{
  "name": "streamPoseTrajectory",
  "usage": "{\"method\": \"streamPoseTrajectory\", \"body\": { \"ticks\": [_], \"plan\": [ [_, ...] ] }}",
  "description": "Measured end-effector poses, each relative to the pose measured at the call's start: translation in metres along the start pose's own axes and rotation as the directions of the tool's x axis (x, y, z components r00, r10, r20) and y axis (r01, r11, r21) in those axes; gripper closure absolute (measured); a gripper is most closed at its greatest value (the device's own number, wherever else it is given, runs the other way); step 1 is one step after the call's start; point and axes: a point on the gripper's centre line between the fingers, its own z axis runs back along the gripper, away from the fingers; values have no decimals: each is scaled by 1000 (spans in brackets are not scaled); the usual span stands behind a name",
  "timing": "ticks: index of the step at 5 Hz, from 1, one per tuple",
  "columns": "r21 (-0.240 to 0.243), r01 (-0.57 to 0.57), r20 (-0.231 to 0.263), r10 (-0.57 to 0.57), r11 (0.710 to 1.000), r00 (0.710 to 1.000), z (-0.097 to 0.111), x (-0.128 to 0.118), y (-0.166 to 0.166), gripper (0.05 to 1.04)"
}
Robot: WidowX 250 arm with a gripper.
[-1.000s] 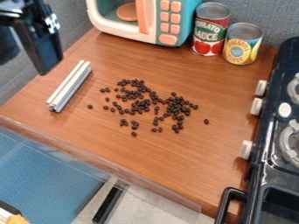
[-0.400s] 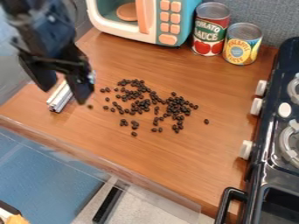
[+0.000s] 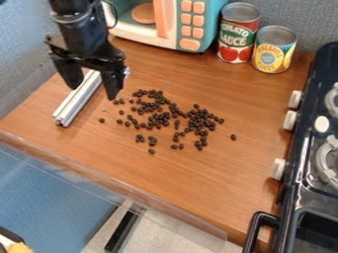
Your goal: Sweep into pile
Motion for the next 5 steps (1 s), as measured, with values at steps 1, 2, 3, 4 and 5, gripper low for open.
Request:
{"method": "streamPoseTrajectory", "body": {
  "ticks": [1,2,3,4,5],
  "plan": [
    [36,-32,-9,32,999,999,-18,21,22,83],
    [51,-12,-22,14,999,1000,-34,32,36,83],
    [60,-18,-34,20,998,999,-41,34,59,83],
    [60,-9,-20,10,998,1000,-43,30,69,83],
    [75,3,-25,-1,997,1000,-47,25,73,83]
  ]
}}
